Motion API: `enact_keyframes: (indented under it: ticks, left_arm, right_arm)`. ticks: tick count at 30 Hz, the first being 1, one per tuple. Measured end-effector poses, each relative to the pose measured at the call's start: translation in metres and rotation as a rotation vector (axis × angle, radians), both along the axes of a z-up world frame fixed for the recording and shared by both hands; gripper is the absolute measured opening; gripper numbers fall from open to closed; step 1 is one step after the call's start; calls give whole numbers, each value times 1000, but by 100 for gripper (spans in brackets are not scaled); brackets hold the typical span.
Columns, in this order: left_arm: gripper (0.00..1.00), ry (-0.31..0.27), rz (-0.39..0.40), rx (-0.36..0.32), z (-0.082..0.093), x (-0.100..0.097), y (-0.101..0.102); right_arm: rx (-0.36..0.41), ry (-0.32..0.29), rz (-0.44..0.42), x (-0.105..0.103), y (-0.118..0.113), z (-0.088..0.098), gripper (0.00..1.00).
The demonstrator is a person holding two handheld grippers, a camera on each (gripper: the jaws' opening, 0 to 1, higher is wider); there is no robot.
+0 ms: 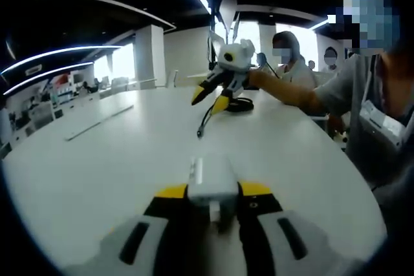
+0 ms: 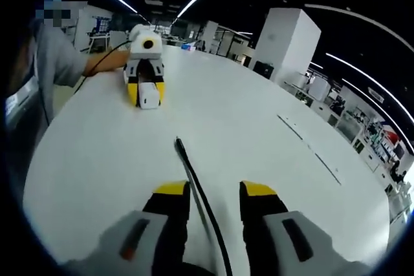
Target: Plug the desk Type‑C cable into the charger adapter.
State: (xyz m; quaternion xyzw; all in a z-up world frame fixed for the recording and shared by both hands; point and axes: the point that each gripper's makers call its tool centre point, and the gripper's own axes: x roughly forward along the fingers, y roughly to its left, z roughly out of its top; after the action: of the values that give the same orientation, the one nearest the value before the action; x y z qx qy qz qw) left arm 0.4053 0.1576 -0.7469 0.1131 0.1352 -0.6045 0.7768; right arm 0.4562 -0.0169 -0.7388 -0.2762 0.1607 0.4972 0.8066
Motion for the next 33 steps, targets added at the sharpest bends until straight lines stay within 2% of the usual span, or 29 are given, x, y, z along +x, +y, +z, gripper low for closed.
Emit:
enact_keyframes:
  ticks: [4, 14, 19, 26, 33]
  left_arm:
    - [27, -1, -1, -1, 0, 0, 0]
    - [27, -1, -8, -9, -1, -2, -2]
    - [27, -3, -10, -14, -1, -2, -2]
    - [27, -8, -12, -20, -1, -1, -4]
    - [28, -14, -18, -21, -1, 1, -4]
  right_arm:
    - [-24, 11, 2, -1, 0, -3, 20]
    - [-55, 39, 19, -5, 6, -14, 19]
    - [-36, 57, 33, -9, 8, -14, 12]
    - [-18, 64, 30, -11, 5, -15, 9]
    - [-49, -11, 95, -15, 6, -16, 5]
